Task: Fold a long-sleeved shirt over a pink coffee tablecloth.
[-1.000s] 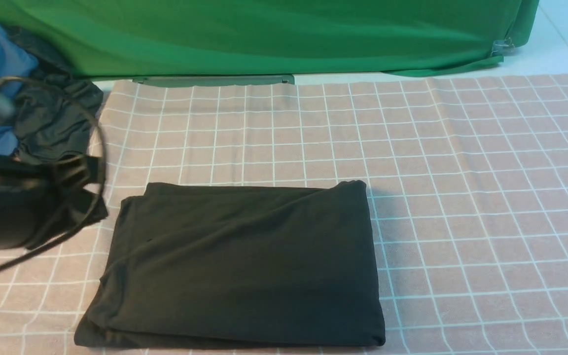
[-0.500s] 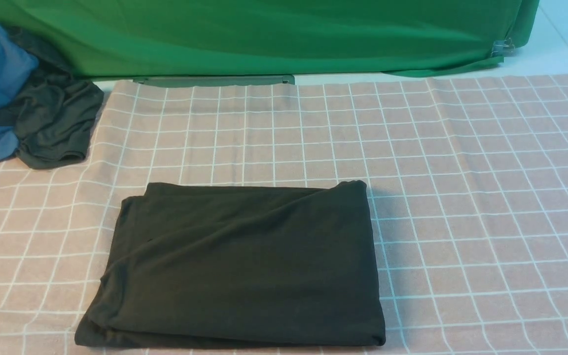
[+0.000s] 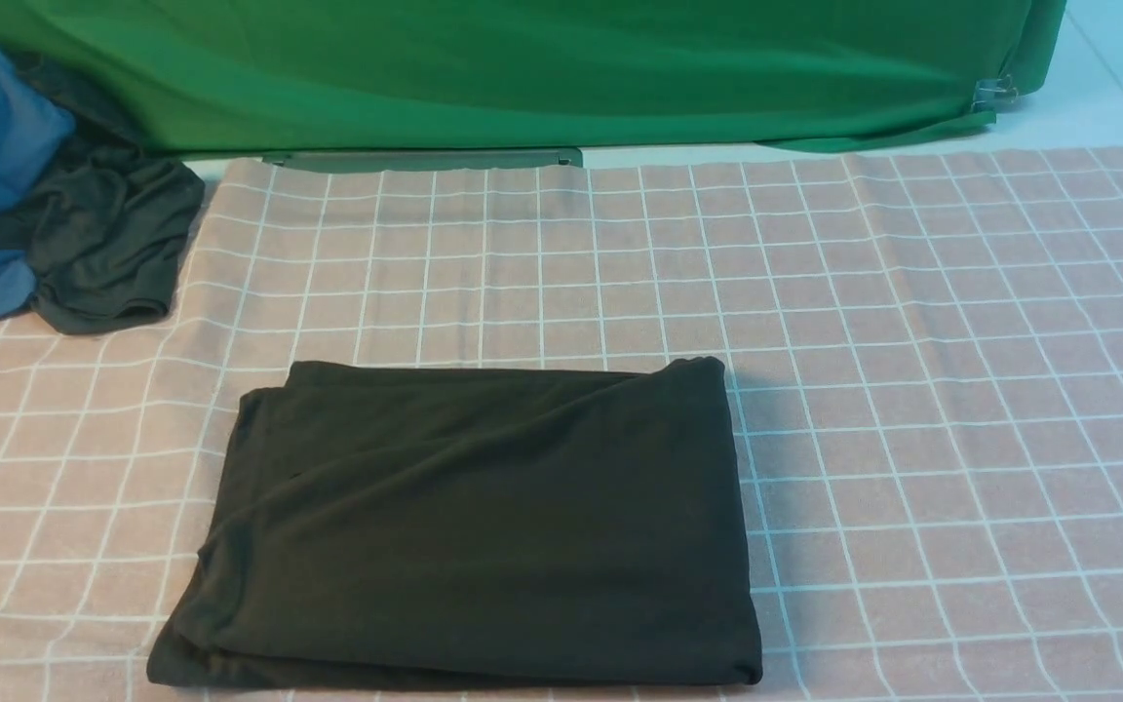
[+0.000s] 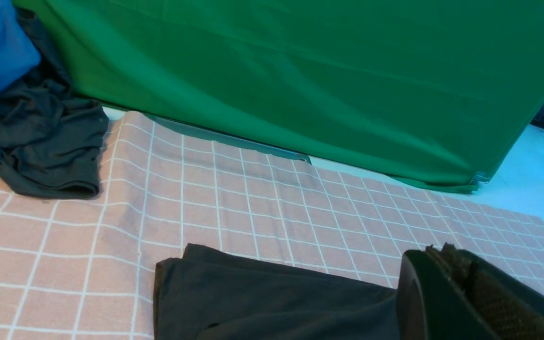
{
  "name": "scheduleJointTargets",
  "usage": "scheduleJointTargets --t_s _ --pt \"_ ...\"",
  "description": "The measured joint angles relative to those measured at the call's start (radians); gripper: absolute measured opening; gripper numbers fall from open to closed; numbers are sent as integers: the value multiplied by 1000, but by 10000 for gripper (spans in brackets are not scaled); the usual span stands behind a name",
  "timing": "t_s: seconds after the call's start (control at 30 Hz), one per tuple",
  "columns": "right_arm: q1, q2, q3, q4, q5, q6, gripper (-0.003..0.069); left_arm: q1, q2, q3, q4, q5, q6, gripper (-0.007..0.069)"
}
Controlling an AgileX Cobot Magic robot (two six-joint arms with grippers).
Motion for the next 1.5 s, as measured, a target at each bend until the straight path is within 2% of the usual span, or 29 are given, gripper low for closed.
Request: scheduleJointTargets --t_s 0.43,0.6,0.77,0.97,1.07,1.3,1.5 --pt "0 0 0 0 0 0 235 0 1 14 10 -38 5 13" --pt "0 0 0 0 0 0 236 0 1 126 27 -241 -1 13" --pt "0 0 0 0 0 0 237 0 0 425 175 -443 -103 13" --pt "0 0 0 0 0 0 237 0 -93 605 232 -559 -150 13" --pt "0 0 0 0 0 0 237 0 -177 626 234 -557 -153 13" --pt "0 0 0 0 0 0 237 0 -195 628 230 -453 -154 13" --pt "0 0 1 0 1 0 237 0 -195 628 227 -443 -155 13"
